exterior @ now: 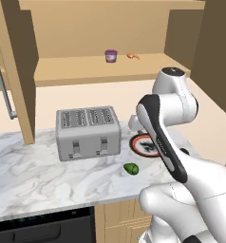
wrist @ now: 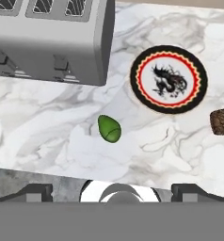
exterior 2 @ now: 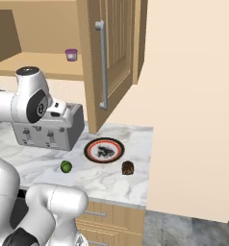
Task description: Pick the avocado and bread from the counter and place them on the plate. Then pick the jam from the cabinet and place it next to the plate. Lastly close the cabinet door.
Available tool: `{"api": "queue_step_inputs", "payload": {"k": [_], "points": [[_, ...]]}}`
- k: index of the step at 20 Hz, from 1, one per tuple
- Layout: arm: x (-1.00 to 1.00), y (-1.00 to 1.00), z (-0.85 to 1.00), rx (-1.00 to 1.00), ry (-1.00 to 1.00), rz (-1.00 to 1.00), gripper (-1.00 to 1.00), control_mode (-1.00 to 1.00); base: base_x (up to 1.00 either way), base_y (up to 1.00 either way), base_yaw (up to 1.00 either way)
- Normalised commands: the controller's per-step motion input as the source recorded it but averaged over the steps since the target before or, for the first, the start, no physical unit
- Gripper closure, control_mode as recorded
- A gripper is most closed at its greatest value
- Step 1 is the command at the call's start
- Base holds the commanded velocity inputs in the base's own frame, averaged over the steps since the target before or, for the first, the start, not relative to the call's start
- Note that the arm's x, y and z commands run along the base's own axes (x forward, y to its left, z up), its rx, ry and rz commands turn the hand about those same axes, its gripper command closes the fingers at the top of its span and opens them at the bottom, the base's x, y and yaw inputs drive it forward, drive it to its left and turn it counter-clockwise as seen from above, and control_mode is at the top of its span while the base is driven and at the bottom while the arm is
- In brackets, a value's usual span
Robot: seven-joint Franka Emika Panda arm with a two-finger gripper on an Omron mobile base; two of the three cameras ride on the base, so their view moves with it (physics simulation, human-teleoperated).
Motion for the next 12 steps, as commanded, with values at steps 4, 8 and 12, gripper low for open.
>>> {"api": "queue_step_inputs", "payload": {"k": [4,8,12], "points": [[0.0,0.08,-0.31,0.0,0.1,0.0,-1.0,-1.0,0.0,0.0,0.0],[0.0,0.04,-0.32,0.0,0.11,0.0,-1.0,-1.0,0.0,0.0,0.0],[0.0,0.01,-0.34,0.0,0.11,0.0,-1.0,-1.0,0.0,0.0,0.0]]}}
